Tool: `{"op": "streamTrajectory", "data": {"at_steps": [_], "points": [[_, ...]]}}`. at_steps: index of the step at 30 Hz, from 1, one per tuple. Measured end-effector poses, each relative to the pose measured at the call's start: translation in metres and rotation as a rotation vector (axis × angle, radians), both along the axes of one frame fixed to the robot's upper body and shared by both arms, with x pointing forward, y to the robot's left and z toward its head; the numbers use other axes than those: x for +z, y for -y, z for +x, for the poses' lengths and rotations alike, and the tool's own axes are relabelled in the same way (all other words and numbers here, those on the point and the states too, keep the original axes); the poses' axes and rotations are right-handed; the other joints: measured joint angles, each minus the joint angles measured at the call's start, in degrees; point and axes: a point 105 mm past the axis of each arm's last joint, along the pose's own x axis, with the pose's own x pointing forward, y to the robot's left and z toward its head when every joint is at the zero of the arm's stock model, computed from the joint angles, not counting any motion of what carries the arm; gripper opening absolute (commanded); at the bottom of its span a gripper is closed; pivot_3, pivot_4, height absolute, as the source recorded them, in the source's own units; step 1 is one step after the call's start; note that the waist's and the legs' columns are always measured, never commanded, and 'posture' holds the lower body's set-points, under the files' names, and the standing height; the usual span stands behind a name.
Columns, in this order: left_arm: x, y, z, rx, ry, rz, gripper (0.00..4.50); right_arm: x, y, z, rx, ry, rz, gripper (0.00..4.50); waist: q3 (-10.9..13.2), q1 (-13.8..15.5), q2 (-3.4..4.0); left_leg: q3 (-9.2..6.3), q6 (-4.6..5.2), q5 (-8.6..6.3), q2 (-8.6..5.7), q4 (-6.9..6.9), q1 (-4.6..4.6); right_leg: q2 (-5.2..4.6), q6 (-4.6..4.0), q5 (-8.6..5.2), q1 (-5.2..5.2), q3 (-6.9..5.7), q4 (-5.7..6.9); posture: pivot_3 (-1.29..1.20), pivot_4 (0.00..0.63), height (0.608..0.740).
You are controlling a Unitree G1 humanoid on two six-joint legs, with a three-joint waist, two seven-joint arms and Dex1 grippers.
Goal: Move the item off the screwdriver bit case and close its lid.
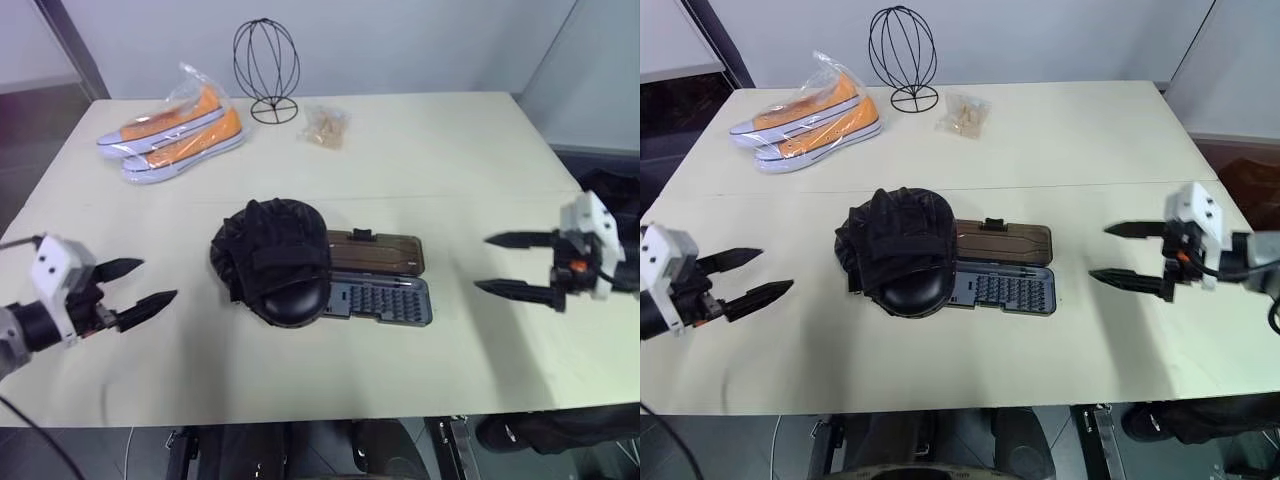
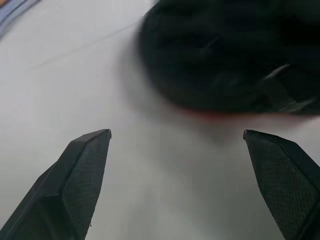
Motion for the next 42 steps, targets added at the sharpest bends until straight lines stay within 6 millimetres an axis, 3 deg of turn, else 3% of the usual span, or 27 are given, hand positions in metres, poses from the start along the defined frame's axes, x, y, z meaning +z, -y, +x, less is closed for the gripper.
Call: {"op": "streamTrajectory", "data": {"at_steps": [3, 7, 12, 15, 18, 23, 31, 34, 41, 42], "points": [[0.013, 0.026, -0.011, -0.15, -0.052, -0.028, 4.44, 0.019, -0.043, 0.006, 0.141, 0.056, 0.019, 4.5, 0.0, 0.0, -0.02, -0.01, 0.0, 0.01, 0.0, 0.0, -0.03, 0.07, 0.03, 0.01, -0.08, -0.03, 0.06, 0.0, 0.15, 0.74], [0.03, 0.039, -0.018, -0.269, -0.072, 0.006, 4.44, 0.018, -0.1, 0.015, 0.297, 0.077, -0.012, 4.5, 0.0, 0.1, -0.02, 0.0, -0.03, 0.03, 0.0, 0.01, -0.08, 0.19, 0.04, 0.02, -0.16, -0.11, 0.11, 0.0, 0.15, 0.74], [0.029, 0.039, -0.017, -0.289, -0.091, 0.023, 4.44, 0.002, -0.147, 0.011, 0.411, 0.063, -0.022, 4.5, 0.0, 0.3, -0.05, -0.03, -0.17, 0.12, -0.06, 0.15, -0.88, 0.19, 0.23, 0.13, -0.99, -0.15, 0.29, 0.0, 0.15, 0.74], [0.019, 0.027, -0.015, -0.259, -0.129, 0.062, 4.44, -0.018, -0.186, 0.006, 0.488, 0.059, -0.023, 4.5, 0.0, -0.1, -0.05, -0.02, -0.27, 0.18, -0.05, 0.11, -0.9, 0.24, 0.22, 0.13, -1.07, -0.14, 0.32, 0.0, 0.15, 0.74], [0.014, 0.017, -0.014, -0.235, -0.152, 0.079, 4.44, -0.034, -0.212, 0.011, 0.471, 0.062, -0.034, 4.5, 0.0, -0.2, -0.05, -0.03, -0.36, 0.23, -0.05, 0.1, -0.9, 0.33, 0.22, 0.13, -1.1, -0.14, 0.38, 0.0, 0.15, 0.74], [0.022, 0.002, -0.008, -0.173, -0.113, 0.082, 4.44, -0.048, -0.236, 0.016, 0.434, 0.125, -0.077, 4.5, 0.0, 0.2, -0.09, -0.07, -0.39, 0.25, -0.09, 0.12, -0.9, 0.31, 0.22, 0.13, -1.05, -0.19, 0.38, 0.0, 0.15, 0.74], [0.024, 0.005, -0.007, -0.178, -0.093, 0.084, 4.44, -0.05, -0.233, 0.033, 0.404, 0.299, -0.148, 4.5, -0.1, 0.2, -0.13, -0.09, -0.44, 0.29, -0.1, 0.15, -0.8, 0.31, 0.22, 0.13, -1.0, -0.2, 0.56, 0.0, 0.15, 0.74], [0.023, 0.005, -0.007, -0.176, -0.09, 0.081, 4.5, -0.052, -0.232, 0.033, 0.406, 0.3, -0.146, 3.67, -0.1, 0.2, -0.14, -0.1, -0.44, 0.3, -0.11, 0.23, -0.78, 0.31, 0.22, 0.13, -0.98, -0.2, 0.68, 0.0, 0.15, 0.74], [0.023, 0.008, -0.005, -0.188, -0.086, 0.08, 4.5, -0.056, -0.226, 0.036, 0.383, 0.28, -0.139, 0.25, -0.1, 0.1, -0.16, -0.11, -0.52, 0.36, -0.12, 0.3, -0.63, 0.33, 0.2, 0.12, -0.97, -0.18, 1.04, 0.0, 0.15, 0.74], [0.022, 0.008, -0.005, -0.19, -0.089, 0.08, 4.5, -0.055, -0.225, 0.038, 0.376, 0.28, -0.137, 0.11, -0.1, 0.1, -0.17, -0.11, -0.52, 0.36, -0.12, 0.3, -0.62, 0.33, 0.19, 0.12, -0.96, -0.18, 1.05, 0.0, 0.15, 0.74]]}}
